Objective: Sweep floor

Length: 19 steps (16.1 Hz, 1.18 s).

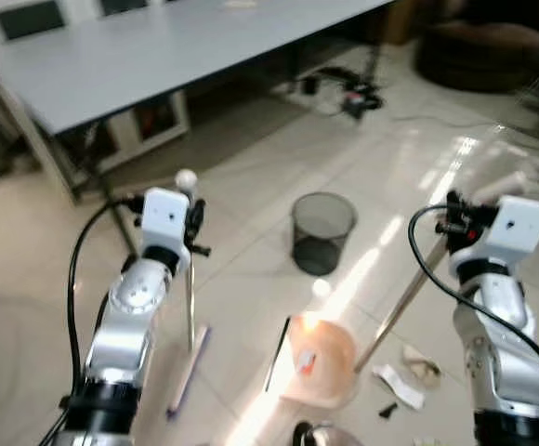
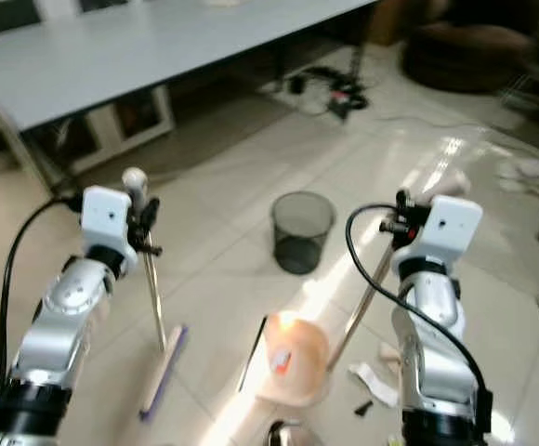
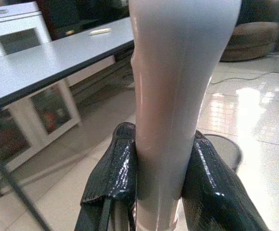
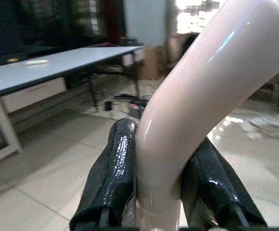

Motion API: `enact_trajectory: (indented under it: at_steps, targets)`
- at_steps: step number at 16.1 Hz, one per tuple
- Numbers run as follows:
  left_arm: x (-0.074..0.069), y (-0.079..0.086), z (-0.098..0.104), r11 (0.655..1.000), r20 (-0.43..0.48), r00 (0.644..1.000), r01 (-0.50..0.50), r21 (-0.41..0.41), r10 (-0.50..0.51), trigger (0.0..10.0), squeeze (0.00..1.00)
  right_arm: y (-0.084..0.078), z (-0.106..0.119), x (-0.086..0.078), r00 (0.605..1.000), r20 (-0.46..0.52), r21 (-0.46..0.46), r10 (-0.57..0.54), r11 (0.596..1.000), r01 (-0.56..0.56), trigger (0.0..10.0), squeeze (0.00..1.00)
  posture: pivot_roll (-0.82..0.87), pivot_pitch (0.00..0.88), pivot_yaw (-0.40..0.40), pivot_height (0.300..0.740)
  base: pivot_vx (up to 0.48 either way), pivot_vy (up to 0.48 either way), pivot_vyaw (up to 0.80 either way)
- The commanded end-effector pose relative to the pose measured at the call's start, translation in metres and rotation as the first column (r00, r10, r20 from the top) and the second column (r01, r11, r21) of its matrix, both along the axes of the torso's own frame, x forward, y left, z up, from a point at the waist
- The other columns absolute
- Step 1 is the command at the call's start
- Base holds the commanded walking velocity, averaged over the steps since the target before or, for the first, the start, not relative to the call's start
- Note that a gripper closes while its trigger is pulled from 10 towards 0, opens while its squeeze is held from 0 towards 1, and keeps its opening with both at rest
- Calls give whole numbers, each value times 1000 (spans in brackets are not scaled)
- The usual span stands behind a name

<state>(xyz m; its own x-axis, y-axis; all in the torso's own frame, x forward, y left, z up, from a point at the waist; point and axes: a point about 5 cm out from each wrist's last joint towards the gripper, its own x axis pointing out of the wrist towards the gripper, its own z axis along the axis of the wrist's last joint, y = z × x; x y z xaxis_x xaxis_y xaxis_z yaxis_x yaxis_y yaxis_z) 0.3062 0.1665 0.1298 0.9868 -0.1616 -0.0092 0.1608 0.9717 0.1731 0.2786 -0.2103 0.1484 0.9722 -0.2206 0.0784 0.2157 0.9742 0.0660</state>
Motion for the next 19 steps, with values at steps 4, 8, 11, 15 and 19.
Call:
enact_trajectory:
  at_steps: [4, 8, 11, 15, 19]
  targets:
    - [11, 16, 20, 998, 65, 997, -53, 17, 52, 10000, 0, 10, 10, 1, 999, 46, 6, 24, 1000, -24, 10000, 0, 23, 18, 13, 740, 0, 0, -800]
    - [5, 2, 16, 1000, 67, 997, -22, 7, 22, 10000, 0, 8, 13, -2, 998, 37, -16, 49, 999, -48, 10000, 0, -28, 33, 5, 740, 0, 0, -800]
    - [3, -11, 11, 1000, 65, 998, -2, -5, 2, 10000, 0, -2, 10, -4, 1000, 21, -12, 17, 1000, -17, 10000, 0, -23, 36, -11, 740, 0, 0, -800]
    - [2, -2, 15, 999, 73, 997, -24, 24, 22, 10000, 0, 11, 5, 11, 995, -44, -11, 95, 995, -96, 10000, 0, 4, 44, -24, 740, 0, 0, -200]
    - [8, 1, 19, 998, 68, 998, -12, 54, 9, 10000, 0, 32, 1, 13, 983, -49, 5, 176, 984, -176, 10000, 0, 26, 39, -2, 740, 0, 75, 0]
